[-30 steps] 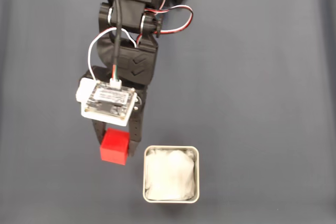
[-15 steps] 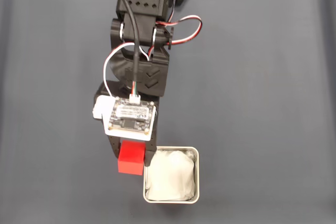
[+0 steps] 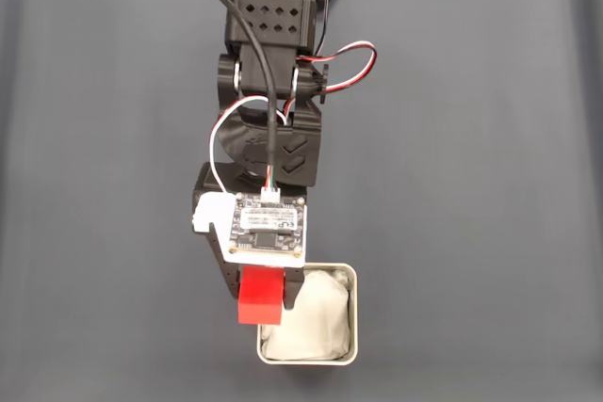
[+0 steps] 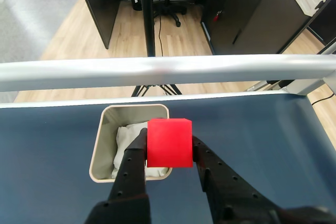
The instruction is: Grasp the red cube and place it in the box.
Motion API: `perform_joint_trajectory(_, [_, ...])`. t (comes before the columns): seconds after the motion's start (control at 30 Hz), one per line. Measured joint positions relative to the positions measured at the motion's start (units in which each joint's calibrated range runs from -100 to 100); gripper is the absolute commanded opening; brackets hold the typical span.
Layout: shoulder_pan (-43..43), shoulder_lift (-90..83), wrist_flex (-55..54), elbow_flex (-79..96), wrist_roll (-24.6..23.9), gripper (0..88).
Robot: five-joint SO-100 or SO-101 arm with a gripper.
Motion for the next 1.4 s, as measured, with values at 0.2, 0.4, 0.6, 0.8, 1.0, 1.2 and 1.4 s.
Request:
perform_joint_trajectory(0.2, [-0.8,1.0,-0.4,-1.1,0.1,4.0])
perform_joint_trajectory(0.4, [-1.8,3.1,-1.0,-2.1,0.4,3.9])
perform_joint_trajectory(0.6, [-3.0,4.2,-1.3,-3.2,0.6,3.7])
perform_joint_trajectory(0.8, [-3.7,5.7,-1.3,-3.5,0.6,3.5])
perform_joint_trajectory(1.0, [-4.4,6.2,-1.3,-3.5,0.6,3.5])
perform_joint_trajectory(1.2, [-4.7,6.2,-1.3,-3.5,0.6,3.5])
perform_joint_trajectory(1.4, [-4.7,6.2,-1.3,-4.5,0.6,3.5])
